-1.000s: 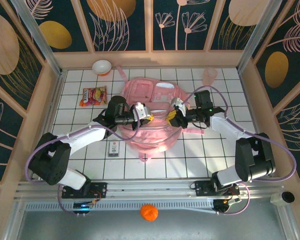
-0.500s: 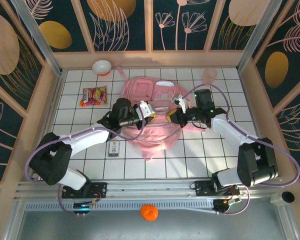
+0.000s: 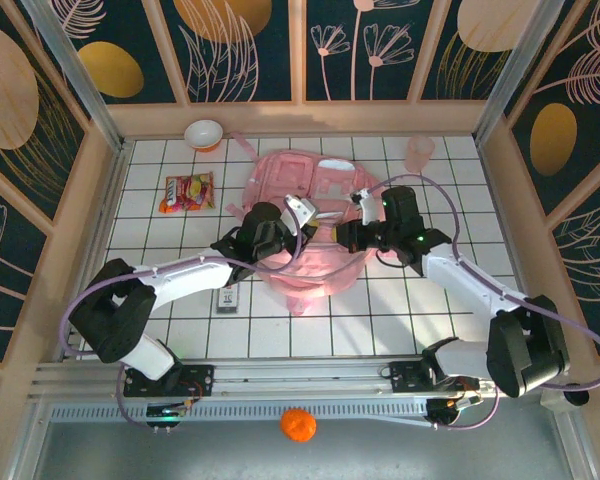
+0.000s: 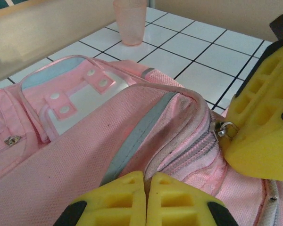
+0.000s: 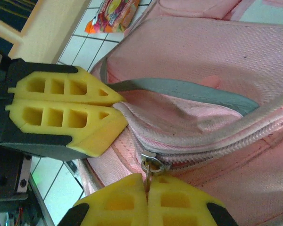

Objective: Pack the student bag

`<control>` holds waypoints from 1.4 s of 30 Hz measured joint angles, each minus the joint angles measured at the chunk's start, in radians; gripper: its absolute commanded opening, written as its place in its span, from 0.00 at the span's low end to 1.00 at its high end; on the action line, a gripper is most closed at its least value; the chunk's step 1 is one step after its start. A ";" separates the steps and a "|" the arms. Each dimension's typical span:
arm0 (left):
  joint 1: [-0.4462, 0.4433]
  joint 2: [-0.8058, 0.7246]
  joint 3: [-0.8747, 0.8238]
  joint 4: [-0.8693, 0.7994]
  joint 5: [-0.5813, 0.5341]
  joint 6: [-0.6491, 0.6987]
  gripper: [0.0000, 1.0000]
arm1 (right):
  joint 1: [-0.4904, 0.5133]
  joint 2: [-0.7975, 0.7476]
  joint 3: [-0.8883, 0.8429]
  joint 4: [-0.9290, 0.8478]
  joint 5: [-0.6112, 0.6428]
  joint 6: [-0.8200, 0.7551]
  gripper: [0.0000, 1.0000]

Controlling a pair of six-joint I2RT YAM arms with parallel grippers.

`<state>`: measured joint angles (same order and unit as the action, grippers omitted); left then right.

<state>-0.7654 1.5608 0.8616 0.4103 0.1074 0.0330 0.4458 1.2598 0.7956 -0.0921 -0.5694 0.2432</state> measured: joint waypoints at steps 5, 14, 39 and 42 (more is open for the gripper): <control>0.005 -0.001 0.006 0.024 -0.035 -0.076 0.68 | 0.014 -0.011 0.000 -0.012 0.027 0.081 0.00; 0.060 -0.132 0.006 -0.031 -0.106 -0.327 0.80 | 0.034 -0.019 -0.003 -0.054 0.023 0.150 0.00; 0.223 -0.081 -0.169 -0.150 -0.098 -1.130 0.21 | 0.058 -0.069 -0.022 -0.143 0.078 0.264 0.00; 0.226 -0.075 -0.184 -0.130 -0.090 -1.173 0.07 | 0.052 -0.061 -0.021 -0.143 0.071 0.261 0.00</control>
<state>-0.5392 1.4860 0.6773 0.2798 0.0177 -1.1404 0.4976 1.1984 0.7750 -0.2348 -0.4980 0.5037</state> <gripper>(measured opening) 0.151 0.047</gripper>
